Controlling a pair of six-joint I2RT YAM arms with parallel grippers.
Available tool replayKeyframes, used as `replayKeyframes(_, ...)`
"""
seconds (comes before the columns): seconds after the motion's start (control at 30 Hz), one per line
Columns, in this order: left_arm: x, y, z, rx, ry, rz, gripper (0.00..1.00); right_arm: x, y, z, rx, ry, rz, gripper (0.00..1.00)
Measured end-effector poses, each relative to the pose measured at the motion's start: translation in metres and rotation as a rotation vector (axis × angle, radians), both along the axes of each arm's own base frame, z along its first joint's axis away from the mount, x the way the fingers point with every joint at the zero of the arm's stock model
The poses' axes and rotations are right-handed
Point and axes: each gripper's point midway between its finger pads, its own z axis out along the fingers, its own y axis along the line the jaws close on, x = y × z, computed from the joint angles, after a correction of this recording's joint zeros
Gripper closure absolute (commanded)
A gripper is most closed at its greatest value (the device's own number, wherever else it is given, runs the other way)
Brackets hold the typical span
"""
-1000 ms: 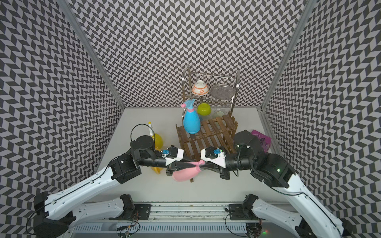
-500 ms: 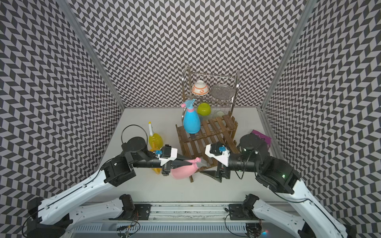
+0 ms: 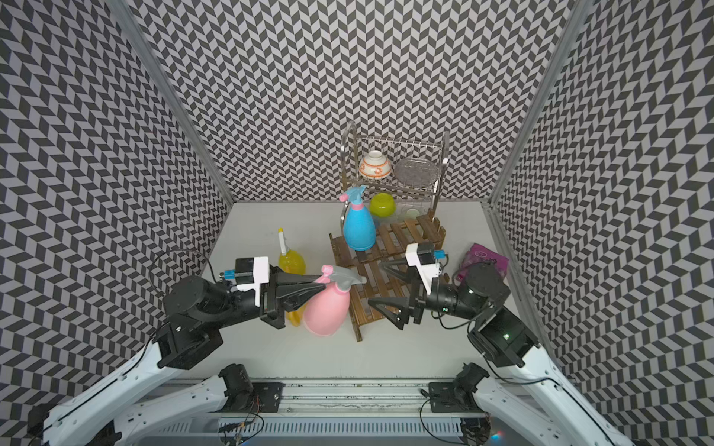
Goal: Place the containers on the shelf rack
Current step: 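Pick up a container from the center of the board.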
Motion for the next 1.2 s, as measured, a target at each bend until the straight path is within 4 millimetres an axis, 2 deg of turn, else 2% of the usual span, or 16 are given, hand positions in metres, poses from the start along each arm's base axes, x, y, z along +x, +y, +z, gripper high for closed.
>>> replayKeyframes(0.27,-0.003,0.005,0.020,-0.114,0.067,-0.042,1.00,-0.016,-0.001,0.050,0.186,-0.022,0.110,0.00)
replayKeyframes(0.37,-0.002,0.002,0.023,-0.135,0.088,-0.060,1.00,-0.016,0.002,0.058,0.210,-0.024,0.139,0.00)
replayKeyframes(0.63,0.010,-0.020,0.008,-0.097,0.164,-0.096,1.00,-0.014,0.023,0.078,0.182,-0.034,0.197,0.00)
replayKeyframes(0.87,0.014,-0.028,0.001,-0.078,0.194,-0.106,1.00,-0.011,0.031,0.075,0.147,-0.017,0.205,0.17)
replayKeyframes(1.2,0.017,-0.031,-0.003,-0.065,0.201,-0.107,1.00,-0.009,0.032,0.078,0.130,-0.015,0.196,0.54)
